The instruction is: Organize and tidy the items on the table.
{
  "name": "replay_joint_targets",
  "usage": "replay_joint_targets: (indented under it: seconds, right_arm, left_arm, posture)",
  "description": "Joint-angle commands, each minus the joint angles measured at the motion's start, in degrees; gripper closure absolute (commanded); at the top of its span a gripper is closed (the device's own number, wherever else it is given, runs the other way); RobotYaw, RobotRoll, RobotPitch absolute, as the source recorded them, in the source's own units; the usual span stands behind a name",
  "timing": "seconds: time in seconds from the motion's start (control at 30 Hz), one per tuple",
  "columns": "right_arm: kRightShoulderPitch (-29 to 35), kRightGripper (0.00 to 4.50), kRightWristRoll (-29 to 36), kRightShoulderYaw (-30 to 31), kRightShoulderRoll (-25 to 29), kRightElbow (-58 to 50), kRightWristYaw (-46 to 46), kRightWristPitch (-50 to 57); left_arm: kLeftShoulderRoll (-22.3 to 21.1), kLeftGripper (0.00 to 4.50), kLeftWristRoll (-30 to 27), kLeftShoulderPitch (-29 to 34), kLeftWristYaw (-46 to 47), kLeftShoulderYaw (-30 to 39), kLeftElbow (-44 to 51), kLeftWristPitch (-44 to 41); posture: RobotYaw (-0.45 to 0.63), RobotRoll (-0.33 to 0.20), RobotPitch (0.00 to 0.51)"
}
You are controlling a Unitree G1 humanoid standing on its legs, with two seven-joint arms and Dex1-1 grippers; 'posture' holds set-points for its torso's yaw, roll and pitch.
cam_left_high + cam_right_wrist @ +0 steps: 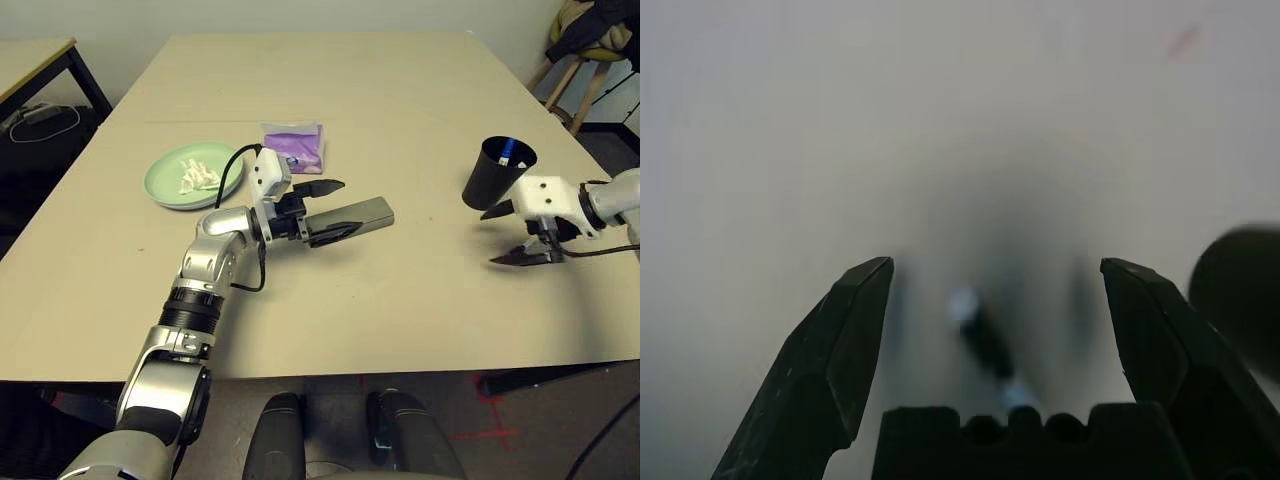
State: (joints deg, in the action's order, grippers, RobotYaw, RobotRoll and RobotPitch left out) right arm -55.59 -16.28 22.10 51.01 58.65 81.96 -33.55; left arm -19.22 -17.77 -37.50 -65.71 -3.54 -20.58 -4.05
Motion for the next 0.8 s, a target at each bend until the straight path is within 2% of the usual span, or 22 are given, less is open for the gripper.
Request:
replay_joint_targets:
  seconds: [0.03,0.27,0.47,0.8]
  right_arm:
    - [-4.2,0.04,-6.7,3.8,0.1,4.7,-2.3,-7.1]
    - [-10.8,0.04,-18.7,11.5,0.2,10.7,-8.9,-18.6]
    - [-13.8,0.04,-27.8,17.6,-0.1,13.8,-17.8,-25.1]
    - [-14.6,0.04,-32.8,20.3,-1.5,16.7,-27.9,-27.4]
  left_arm:
    - [-0.1,0.00,-0.1,0.6,0.3,-0.6,2.1,-0.5]
    - [-0.6,0.00,-0.2,1.9,1.0,-0.3,4.0,-1.2]
    - [-0.9,0.00,-0.3,2.8,2.0,0.0,5.7,-2.0]
    - [-2.1,0.00,-0.8,4.1,2.9,0.2,7.7,-3.0]
  posture:
    - [0.16,0.000,0.096]
    - [0.20,0.000,0.112]
    - [0.22,0.000,0.119]
    - [0.24,0.000,0.129]
